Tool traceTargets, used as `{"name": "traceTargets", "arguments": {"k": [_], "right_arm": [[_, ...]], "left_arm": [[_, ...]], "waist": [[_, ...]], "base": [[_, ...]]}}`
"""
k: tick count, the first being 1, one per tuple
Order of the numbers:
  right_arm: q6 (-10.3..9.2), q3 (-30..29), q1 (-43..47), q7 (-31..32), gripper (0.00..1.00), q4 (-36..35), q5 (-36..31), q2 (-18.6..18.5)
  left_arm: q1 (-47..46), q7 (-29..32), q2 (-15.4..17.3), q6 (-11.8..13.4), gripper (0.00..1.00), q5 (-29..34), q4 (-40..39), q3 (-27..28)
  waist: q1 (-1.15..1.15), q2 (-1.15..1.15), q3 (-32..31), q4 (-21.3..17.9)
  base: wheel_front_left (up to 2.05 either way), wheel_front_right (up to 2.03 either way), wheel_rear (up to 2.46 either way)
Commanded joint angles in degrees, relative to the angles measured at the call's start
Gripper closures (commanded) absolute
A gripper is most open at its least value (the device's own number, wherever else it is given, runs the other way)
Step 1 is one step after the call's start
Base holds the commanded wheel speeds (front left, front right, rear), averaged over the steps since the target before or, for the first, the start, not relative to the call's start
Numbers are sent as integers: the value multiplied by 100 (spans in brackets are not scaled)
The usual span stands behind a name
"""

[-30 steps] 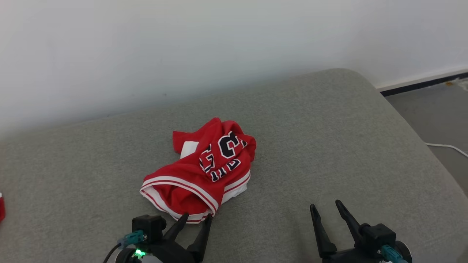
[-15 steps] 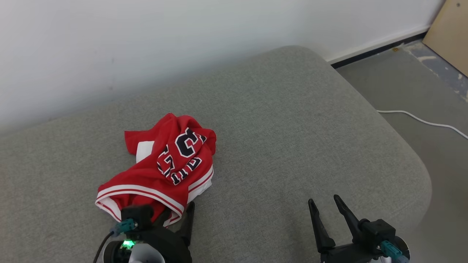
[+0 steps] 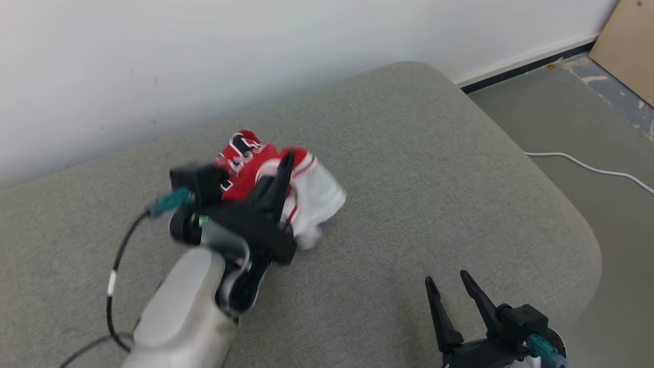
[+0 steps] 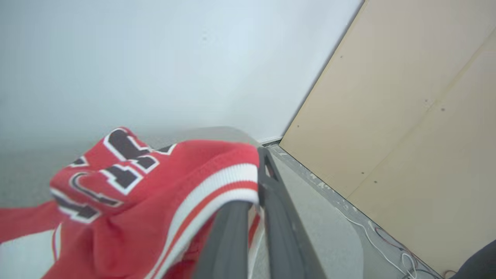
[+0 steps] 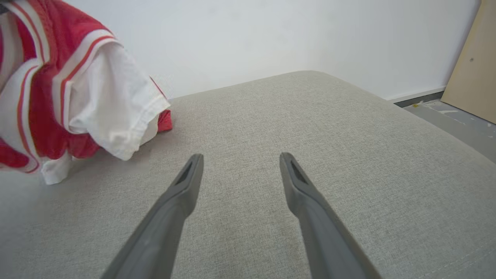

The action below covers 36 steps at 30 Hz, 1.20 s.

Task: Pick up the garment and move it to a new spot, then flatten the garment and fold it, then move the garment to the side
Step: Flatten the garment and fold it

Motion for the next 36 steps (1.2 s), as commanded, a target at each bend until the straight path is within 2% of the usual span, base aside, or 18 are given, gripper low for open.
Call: {"name": "traceTargets", "arguments": {"k": [1,12,18,23,27,32,36], "right_arm": [[-14,64,-78,-20,0,34,72,-9],[-14,225,-132,-48,0,173,117,-7],[-14,267,-106,-55,0,166,176,-6],[-14,263,-162,-60,0,124,266,-7],[-14,214,-180,-54,0,67,261,-5],[-14,212,-166,-54,0,45,197,-6],[-14,220,-168,-54,0,42,142,-8]], "left_arm": [[-393,12,-11,-35,100,-192,-84,-126],[-2190,-460,-8,-7,100,-1426,-315,-786],[-2713,-853,5,152,100,-2016,-440,-1129],[-2298,-972,45,300,100,-1998,30,-1029],[-1673,-997,333,432,100,-1934,591,-758],[-870,-999,721,583,100,-1832,1008,-168],[-435,-997,848,617,100,-1654,990,356]], "waist": [[-1,-1,-11,-86],[-1,-1,-2,-597],[-1,-1,36,-554],[-1,-1,182,-244],[-1,-1,308,88],[-1,-1,358,438],[-1,-1,351,683]], "base": [[0,0,0],[0,0,0],[0,0,0],[0,0,0],[0,0,0],[0,0,0],[0,0,0]]}}
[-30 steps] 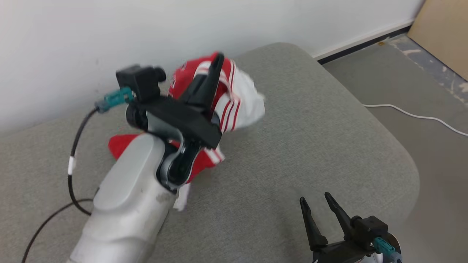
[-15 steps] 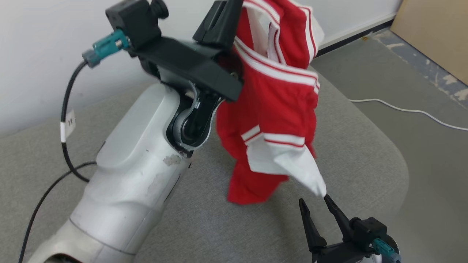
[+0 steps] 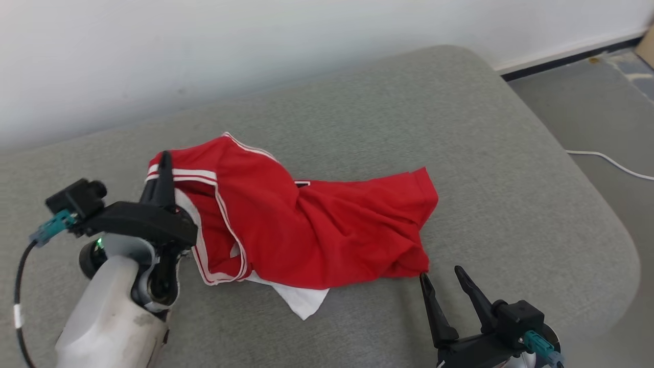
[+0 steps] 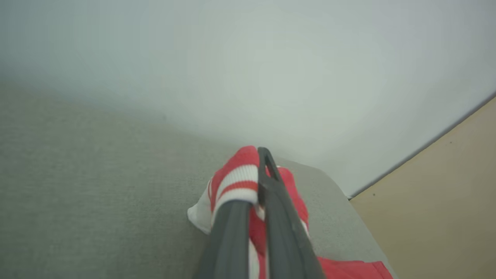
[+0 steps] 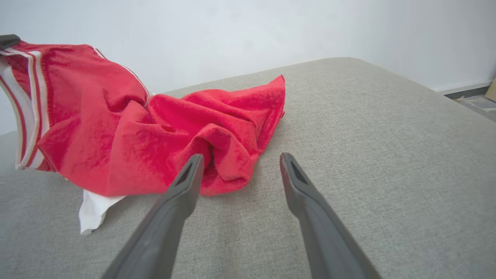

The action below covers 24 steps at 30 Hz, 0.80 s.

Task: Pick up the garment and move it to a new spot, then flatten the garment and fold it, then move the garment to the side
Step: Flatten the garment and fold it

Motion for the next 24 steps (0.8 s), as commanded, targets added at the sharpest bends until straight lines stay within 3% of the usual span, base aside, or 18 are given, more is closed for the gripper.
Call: {"name": "traceTargets", "arguments": {"k": [1,8,9,10,11,18,24], "right_arm": [[-14,15,-37,-7,0,-7,-40,-7],[-14,96,12,-7,0,28,-63,-8],[-14,125,15,-8,0,36,-63,-8],[-14,125,15,-8,0,36,-63,-8],[-14,145,17,-7,0,44,-63,-8],[-14,255,55,15,0,113,1,-8],[-14,192,190,7,0,128,50,-8]], "left_arm": [[191,-13,27,-19,100,166,-107,236],[664,-14,-57,-31,100,563,-372,745],[707,-14,-82,-45,40,599,-358,777],[707,-14,-82,-45,40,599,-358,777],[732,-14,-95,-34,0,668,-318,790],[980,207,-179,-110,0,890,148,413],[1576,212,-252,-259,0,1074,-97,34]], "waist": [[0,-1,51,342],[0,-1,-78,619],[0,-1,-99,635],[0,-1,-99,635],[0,-1,-119,651],[0,-1,-315,672],[0,-1,-470,739]], "base": [[0,0,0],[0,0,0],[0,0,0],[0,0,0],[0,0,0],[0,0,0],[0,0,0]]}}
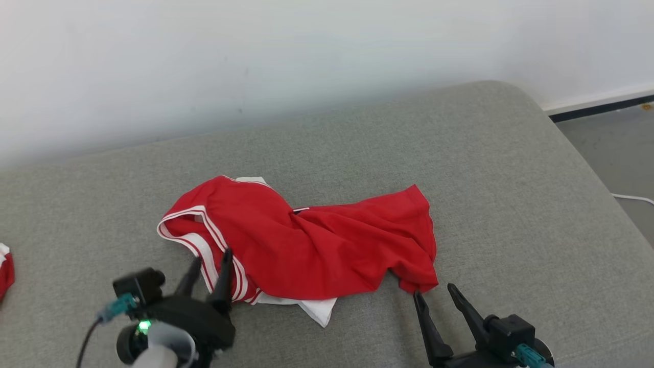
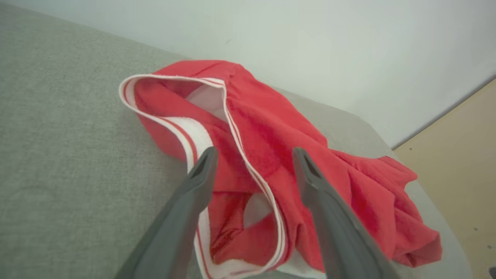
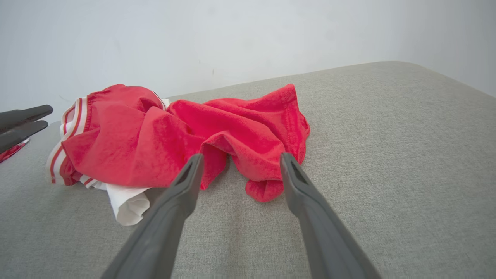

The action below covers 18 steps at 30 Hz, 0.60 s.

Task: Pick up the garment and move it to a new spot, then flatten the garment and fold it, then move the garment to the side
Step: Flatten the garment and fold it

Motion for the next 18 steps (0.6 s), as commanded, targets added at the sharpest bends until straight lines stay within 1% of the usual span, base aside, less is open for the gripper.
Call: {"name": "traceTargets", "arguments": {"k": [1,7,13,16,17,18], "right_arm": [[-14,-25,82,-10,0,4,13,-8],[-14,-36,123,-12,0,-27,43,-9],[-14,24,6,-11,0,-76,78,-9],[-14,9,-32,-13,0,-74,96,-9],[-15,-3,-36,-15,0,-70,97,-8],[-15,-18,-39,-16,0,-63,99,-9]], "left_arm": [[229,-51,5,-15,0,82,-111,-57],[694,78,161,35,0,441,-503,-480],[553,239,315,134,0,843,-561,-817],[500,278,341,182,0,865,-513,-836],[486,269,354,169,9,854,-510,-831],[486,283,360,111,97,814,-511,-831]], "waist": [[1,0,-63,62],[1,0,-63,104],[1,0,110,6],[1,0,178,-66],[1,0,192,-87],[1,0,205,-107]], "base": [[0,0,0],[0,0,0],[0,0,0],[0,0,0],[0,0,0],[0,0,0]]}}
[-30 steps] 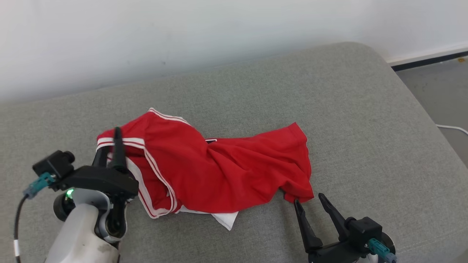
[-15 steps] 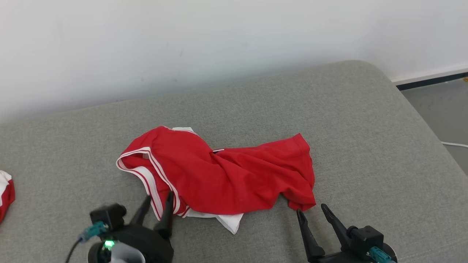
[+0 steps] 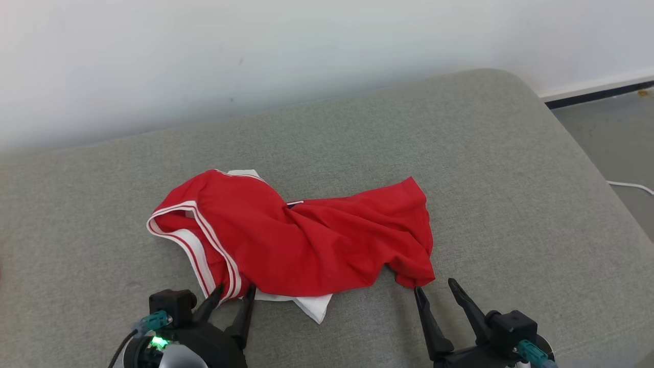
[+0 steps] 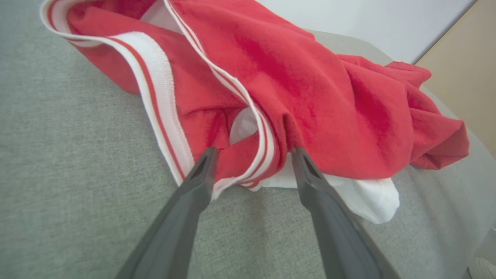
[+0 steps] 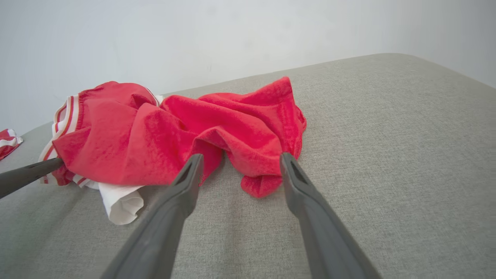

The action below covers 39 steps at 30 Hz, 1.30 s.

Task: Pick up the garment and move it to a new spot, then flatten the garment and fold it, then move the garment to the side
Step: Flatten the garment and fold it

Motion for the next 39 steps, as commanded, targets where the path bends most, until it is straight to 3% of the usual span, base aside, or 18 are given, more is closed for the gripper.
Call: {"name": "traceTargets", "arguments": {"k": [1,9,15,19,22,28,32,39], "right_arm": [[-15,-33,-45,-15,0,-6,31,-9],[-15,-218,72,-24,0,-8,18,-8],[-15,-238,117,-26,0,4,49,-8],[-14,-224,138,-21,0,-11,61,-9],[-15,-218,142,-21,0,-19,62,-9],[-14,-249,118,-22,0,-22,27,-9],[-15,-201,40,-22,0,-48,8,-8],[-15,-98,-143,-21,0,-116,-72,-8]], "left_arm": [[-44,23,36,-76,100,-54,5,10],[117,60,9,-295,100,-659,-406,339],[356,290,157,-159,100,-1037,-1368,614],[616,731,342,138,100,-1288,-2501,783],[900,1218,534,539,100,-1468,-3739,867],[1092,1847,963,1106,100,-1329,-4945,954],[744,2004,1206,1201,100,-1142,-4530,1046],[-405,1917,1281,940,100,-715,-2642,895]], "waist": [[0,0,56,-66],[0,0,-26,84],[0,0,-136,282],[0,0,-181,374],[0,0,-196,401],[0,0,-126,286],[0,0,12,143],[0,0,423,-188]], "base": [[0,0,0],[0,0,0],[0,0,0],[0,0,0],[0,0,0],[0,0,0],[0,0,0],[0,0,0]]}}
